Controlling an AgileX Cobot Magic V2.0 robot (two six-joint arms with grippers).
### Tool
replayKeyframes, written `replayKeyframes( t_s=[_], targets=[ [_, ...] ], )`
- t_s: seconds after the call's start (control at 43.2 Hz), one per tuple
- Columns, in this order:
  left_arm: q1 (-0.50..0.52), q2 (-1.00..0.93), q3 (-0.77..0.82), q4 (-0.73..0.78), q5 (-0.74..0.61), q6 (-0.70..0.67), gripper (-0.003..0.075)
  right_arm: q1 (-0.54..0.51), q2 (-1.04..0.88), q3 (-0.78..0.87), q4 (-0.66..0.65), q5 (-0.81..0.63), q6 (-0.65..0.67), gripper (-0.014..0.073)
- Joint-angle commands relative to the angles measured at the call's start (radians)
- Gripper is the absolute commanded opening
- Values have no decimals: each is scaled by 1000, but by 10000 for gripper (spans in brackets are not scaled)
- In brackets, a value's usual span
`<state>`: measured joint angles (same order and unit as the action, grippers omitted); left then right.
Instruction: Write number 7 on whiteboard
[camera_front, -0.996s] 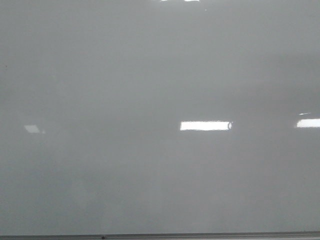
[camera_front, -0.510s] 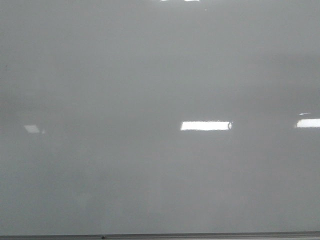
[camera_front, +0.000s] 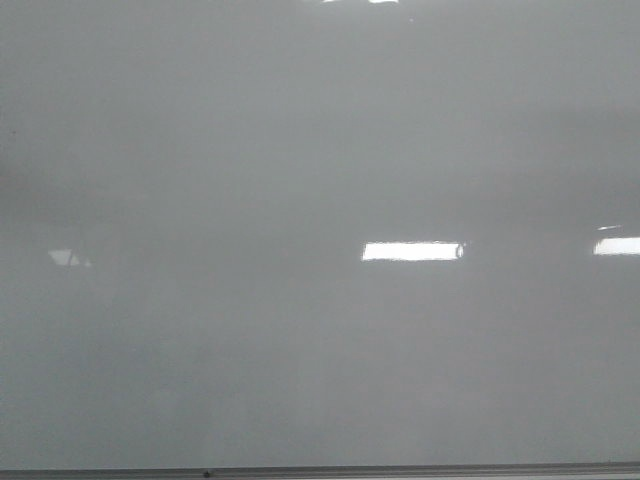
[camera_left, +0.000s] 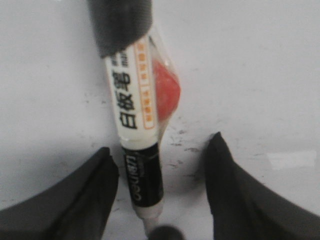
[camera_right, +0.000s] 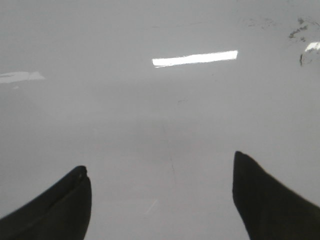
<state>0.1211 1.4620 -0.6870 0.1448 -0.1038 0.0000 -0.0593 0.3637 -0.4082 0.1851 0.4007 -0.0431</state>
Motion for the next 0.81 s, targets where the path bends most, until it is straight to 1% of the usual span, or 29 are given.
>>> replayKeyframes(
  t_s=[0.0,0.116,0.185,0.255,0.394,0.533,0.625,0.695,0.787],
  targets=[
    [0,-13,-30,-10,-84,0,237,-2,14,-36,9,-71,-5,599],
    [17,-13,-30,-14,-77,0,85,-2,14,-36,9,-68,-5,599],
    [26,-15,-30,-15,-53,0,23,-2,14,-36,9,-67,-5,599],
    [35,-35,-30,-15,-4,0,-21,-2,14,-36,9,-66,-5,599],
    [28,-115,-30,-18,119,0,-20,-2,14,-36,9,-64,-5,599],
    [-45,-216,-31,-46,297,0,-20,-2,14,-36,9,-56,-5,599],
    [-138,-268,-32,-46,374,0,-20,-2,15,-39,9,-34,-5,599],
    [-227,-302,-32,-46,422,0,-20,1,22,-53,11,3,-5,599],
    [-377,-341,-32,-46,493,31,-20,19,54,-87,21,76,-6,599]
  ],
)
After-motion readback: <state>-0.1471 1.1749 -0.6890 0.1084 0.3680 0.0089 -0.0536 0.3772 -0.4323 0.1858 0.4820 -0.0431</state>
